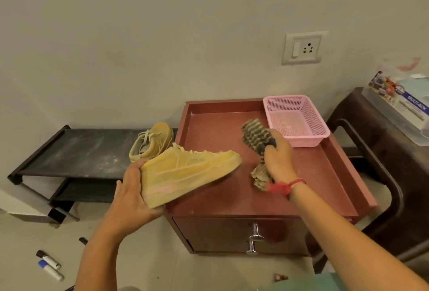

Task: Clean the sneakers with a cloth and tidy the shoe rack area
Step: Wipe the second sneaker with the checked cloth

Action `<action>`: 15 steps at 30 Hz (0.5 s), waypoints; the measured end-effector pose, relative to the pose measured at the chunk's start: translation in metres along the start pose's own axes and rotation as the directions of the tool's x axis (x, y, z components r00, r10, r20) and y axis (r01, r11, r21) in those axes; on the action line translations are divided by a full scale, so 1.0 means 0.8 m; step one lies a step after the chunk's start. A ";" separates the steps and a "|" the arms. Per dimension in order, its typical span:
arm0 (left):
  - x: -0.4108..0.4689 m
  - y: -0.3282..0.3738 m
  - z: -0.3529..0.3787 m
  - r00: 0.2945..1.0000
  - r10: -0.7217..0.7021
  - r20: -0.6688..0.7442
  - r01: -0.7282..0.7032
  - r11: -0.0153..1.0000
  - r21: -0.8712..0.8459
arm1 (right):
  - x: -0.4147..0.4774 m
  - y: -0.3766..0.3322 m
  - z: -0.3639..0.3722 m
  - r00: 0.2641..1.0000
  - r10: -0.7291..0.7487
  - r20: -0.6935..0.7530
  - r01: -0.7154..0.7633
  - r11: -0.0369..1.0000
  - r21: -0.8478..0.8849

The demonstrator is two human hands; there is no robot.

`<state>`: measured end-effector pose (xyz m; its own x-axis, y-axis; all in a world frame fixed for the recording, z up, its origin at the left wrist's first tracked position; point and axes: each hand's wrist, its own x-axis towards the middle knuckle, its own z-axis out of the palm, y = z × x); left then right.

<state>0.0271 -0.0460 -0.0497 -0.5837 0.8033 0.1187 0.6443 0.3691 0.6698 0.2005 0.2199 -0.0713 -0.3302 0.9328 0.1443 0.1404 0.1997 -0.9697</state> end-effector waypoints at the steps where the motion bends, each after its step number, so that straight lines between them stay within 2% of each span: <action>1: 0.001 0.002 0.000 1.000 0.021 0.004 -0.021 1.000 0.014 | -0.015 -0.012 -0.002 0.995 -0.096 0.040 0.095 0.995 0.023; 2: 0.001 0.002 0.001 0.999 0.036 0.006 -0.036 0.999 0.025 | -0.031 -0.017 0.000 0.969 -0.216 0.119 0.215 0.976 0.021; 4: 0.004 -0.002 0.002 0.999 0.042 0.015 -0.042 0.999 0.027 | -0.062 -0.010 0.014 0.852 -0.369 0.371 0.419 0.906 -0.063; 5: 0.004 -0.004 0.002 0.999 0.039 0.018 -0.039 0.999 0.017 | -0.072 0.000 0.020 0.785 -0.359 0.505 0.487 0.861 -0.146; 7: 0.006 -0.010 0.001 0.999 0.039 0.024 -0.038 0.999 -0.019 | -0.074 0.021 0.024 0.707 -0.289 0.646 0.569 0.775 -0.276; 10: 0.011 -0.018 0.000 0.999 0.031 0.031 -0.029 0.997 -0.077 | -0.055 0.038 0.024 0.713 -0.238 0.659 0.522 0.809 -0.272; 12: 0.012 -0.025 0.000 0.999 0.022 0.044 -0.018 0.995 -0.103 | -0.035 0.047 0.028 0.757 -0.181 0.628 0.424 0.867 -0.260; 15: 0.012 -0.029 -0.001 0.998 0.011 0.064 -0.003 0.991 -0.134 | -0.015 0.050 0.030 0.801 -0.048 0.597 0.376 0.817 -0.438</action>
<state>0.0064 -0.0473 -0.0635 -0.5434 0.8357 0.0792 0.5739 0.3010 0.7616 0.1874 0.2097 -0.1168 -0.8287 0.5579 0.0447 0.3991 0.6451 -0.6515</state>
